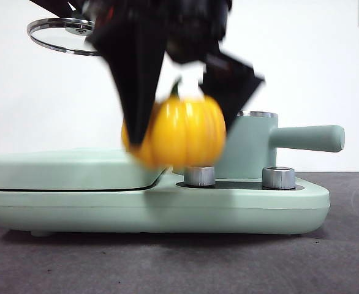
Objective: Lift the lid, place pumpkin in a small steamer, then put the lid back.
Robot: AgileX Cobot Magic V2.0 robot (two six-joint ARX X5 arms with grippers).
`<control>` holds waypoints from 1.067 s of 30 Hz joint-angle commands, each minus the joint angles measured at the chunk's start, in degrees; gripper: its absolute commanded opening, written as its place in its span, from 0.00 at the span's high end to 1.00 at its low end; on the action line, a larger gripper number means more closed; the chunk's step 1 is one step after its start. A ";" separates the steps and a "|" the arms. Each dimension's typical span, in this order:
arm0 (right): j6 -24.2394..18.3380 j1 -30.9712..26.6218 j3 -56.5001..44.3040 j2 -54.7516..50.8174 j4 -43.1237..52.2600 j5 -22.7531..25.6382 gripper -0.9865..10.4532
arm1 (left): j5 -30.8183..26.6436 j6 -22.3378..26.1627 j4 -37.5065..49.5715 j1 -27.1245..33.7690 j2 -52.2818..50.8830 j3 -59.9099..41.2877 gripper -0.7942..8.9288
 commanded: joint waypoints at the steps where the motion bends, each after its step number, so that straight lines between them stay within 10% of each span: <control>1: -2.86 -1.99 6.78 0.94 -0.98 2.05 0.69 | 0.13 0.55 1.51 0.02 -0.09 2.23 0.90; 17: -9.31 -22.10 30.29 13.90 -7.76 1.99 0.69 | 0.13 0.33 1.49 0.02 1.44 2.23 0.90; 32: -10.78 -22.73 31.74 22.97 -9.49 3.80 0.68 | 0.13 0.35 1.49 0.02 1.53 2.23 0.90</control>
